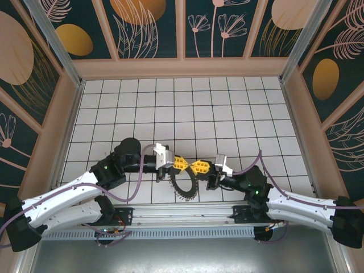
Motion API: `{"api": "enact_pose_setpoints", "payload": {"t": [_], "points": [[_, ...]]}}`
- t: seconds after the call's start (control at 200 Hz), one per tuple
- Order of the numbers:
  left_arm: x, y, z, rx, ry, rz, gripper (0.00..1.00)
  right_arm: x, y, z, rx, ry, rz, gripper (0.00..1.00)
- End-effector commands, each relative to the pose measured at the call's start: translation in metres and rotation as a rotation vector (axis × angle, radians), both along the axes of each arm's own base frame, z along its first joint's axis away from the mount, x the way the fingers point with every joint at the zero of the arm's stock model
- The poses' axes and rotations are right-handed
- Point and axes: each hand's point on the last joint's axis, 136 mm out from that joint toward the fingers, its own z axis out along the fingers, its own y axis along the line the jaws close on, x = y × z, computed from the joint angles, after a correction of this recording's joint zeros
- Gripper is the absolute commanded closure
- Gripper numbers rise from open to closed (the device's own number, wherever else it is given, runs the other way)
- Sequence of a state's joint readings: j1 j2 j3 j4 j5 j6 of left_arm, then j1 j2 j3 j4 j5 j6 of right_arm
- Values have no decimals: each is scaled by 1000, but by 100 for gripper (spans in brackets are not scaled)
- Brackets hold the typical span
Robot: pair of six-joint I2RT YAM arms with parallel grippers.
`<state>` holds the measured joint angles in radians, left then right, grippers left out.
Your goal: Put the keys on the keyring
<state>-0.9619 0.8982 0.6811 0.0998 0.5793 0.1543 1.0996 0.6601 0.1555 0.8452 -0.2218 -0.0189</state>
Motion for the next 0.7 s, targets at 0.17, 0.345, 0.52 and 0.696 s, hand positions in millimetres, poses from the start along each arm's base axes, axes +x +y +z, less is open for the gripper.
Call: {"api": "enact_pose_setpoints", "payload": {"t": [0.17, 0.345, 0.52, 0.696], "points": [[6, 12, -3, 116, -56, 57, 100, 23, -17, 8, -109, 40, -194, 65], [9, 14, -10, 174, -65, 67, 100, 21, -16, 0, -202, 51, -189, 56], [10, 15, -15, 214, -63, 70, 100, 11, 1, -16, -322, 44, -125, 55], [13, 17, -23, 274, -56, 76, 100, 3, 13, -25, -396, 19, -101, 58]]}}
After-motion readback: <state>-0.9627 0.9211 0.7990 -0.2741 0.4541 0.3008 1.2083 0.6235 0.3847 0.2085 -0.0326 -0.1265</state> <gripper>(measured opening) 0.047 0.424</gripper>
